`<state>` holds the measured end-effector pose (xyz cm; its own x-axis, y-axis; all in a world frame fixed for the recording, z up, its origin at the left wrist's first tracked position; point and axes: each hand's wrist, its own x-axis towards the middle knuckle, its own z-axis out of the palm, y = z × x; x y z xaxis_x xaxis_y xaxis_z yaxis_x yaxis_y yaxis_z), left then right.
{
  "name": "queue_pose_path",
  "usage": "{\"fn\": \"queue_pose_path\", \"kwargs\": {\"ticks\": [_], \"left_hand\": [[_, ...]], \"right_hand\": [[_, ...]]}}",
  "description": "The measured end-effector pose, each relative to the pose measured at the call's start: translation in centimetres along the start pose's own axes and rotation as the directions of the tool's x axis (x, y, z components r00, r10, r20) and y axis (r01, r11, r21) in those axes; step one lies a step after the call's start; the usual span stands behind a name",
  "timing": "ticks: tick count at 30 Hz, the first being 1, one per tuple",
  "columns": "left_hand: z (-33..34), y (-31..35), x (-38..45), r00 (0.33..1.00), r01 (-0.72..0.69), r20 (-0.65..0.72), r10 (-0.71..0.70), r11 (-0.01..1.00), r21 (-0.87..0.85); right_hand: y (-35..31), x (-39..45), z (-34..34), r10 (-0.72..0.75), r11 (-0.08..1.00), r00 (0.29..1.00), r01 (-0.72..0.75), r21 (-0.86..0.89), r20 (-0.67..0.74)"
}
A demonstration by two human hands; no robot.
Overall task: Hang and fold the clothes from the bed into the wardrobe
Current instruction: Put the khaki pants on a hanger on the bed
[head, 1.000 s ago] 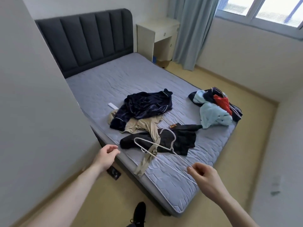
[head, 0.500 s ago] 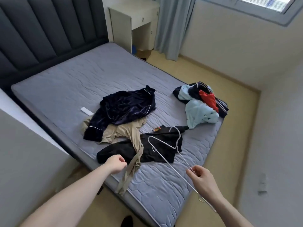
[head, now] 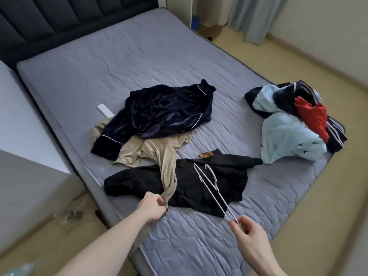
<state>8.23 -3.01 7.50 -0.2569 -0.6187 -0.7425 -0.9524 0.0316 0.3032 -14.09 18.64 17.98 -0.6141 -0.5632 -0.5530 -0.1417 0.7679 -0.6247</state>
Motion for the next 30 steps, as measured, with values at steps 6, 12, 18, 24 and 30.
{"fn": "queue_pose_path", "kwargs": {"ticks": [6, 12, 18, 24, 30], "left_hand": [[5.9, 1.8, 8.5, 0.995, 0.103, 0.022, -0.101, 0.991, -0.081], [9.0, 1.9, 12.8, 0.972, 0.225, -0.011, -0.234, 0.947, -0.231], [6.8, 3.0, 7.7, 0.924, 0.071, -0.247, -0.291, 0.768, -0.637], [-2.5, 5.5, -3.7, 0.972, 0.061, -0.128, -0.198, 0.734, -0.677], [-18.0, 12.2, -21.5, 0.866, -0.320, -0.497, 0.062, 0.832, -0.453]], "right_hand": [[4.1, 7.5, 2.3, 0.019, 0.998, 1.000, -0.018, 0.057, -0.011], [7.5, 9.9, 2.3, 0.028, 0.994, 1.000, -0.028, 0.102, 0.003], [7.2, 7.7, -0.1, 0.061, 0.988, 0.998, -0.061, 0.139, 0.009], [2.6, 2.2, -4.7, 0.037, 0.984, 0.999, -0.040, 0.176, 0.017], [-3.7, -4.4, -10.7, -0.161, 0.977, 0.979, 0.139, 0.162, 0.129]]}}
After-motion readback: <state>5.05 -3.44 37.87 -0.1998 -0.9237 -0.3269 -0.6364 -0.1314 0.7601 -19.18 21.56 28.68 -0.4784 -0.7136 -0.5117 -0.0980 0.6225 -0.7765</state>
